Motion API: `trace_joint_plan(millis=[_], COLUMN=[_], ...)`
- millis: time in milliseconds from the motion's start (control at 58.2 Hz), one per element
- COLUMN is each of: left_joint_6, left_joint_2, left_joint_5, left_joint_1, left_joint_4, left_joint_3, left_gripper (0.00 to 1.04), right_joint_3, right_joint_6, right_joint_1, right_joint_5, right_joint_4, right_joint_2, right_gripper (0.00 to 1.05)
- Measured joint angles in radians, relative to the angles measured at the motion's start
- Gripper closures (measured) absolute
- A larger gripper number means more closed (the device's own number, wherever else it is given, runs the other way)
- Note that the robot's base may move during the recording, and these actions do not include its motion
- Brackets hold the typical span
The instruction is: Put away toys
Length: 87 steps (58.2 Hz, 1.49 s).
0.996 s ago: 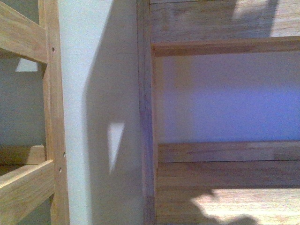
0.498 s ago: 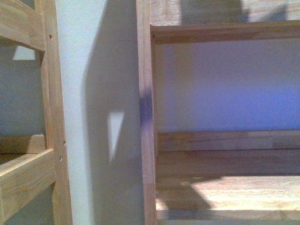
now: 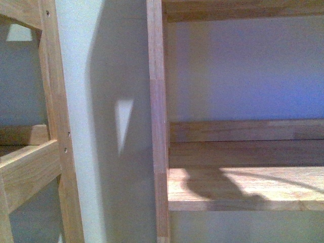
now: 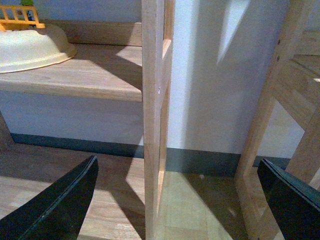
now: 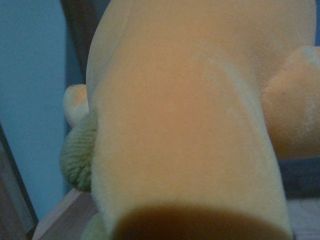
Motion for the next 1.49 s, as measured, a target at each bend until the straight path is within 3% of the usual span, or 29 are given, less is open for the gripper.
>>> trace_joint_plan(millis=[137,344,636,979,1202,1374,1426,1495], left_joint_6=[0.0,0.0,0.0,0.0,0.0,0.0,0.0,0.0], left_joint_2=[0.0,0.0,0.0,0.0,0.0,0.0,0.0,0.0], left_joint_5=[0.0,0.0,0.0,0.0,0.0,0.0,0.0,0.0], left_joint_1=[0.0,0.0,0.0,0.0,0.0,0.0,0.0,0.0], left_joint_4=[0.0,0.0,0.0,0.0,0.0,0.0,0.0,0.0], left_joint_3=[0.0,0.0,0.0,0.0,0.0,0.0,0.0,0.0], left_gripper=[0.06,0.06,0.06,0.06,0.06,0.06,0.06,0.06], right_joint_3=[0.06,0.14,0.283,0.433,0.441,0.442,0.442,0.442], right_joint_6=[0.202,0.39,0.547,0.66,0.665,0.603,0.582,0.566], right_joint_1=[-0.036,-0.041,-0.018,-0.007,0.002,0.011,0.014,0.017], right_joint_5=[-0.076,-0.198,-0.325,-0.406,-0.362,-0.245,-0.212,-0.174], right_joint_4=[-0.066,-0.17,-0.267,-0.333,-0.345,-0.325,-0.317,-0.306], right_joint_2=[0.068,0.136,0.237,0.325,0.328,0.322,0.32,0.312], right_gripper=[0.86,0.86,0.86,0.86,0.37,0.07,0.0,0.0])
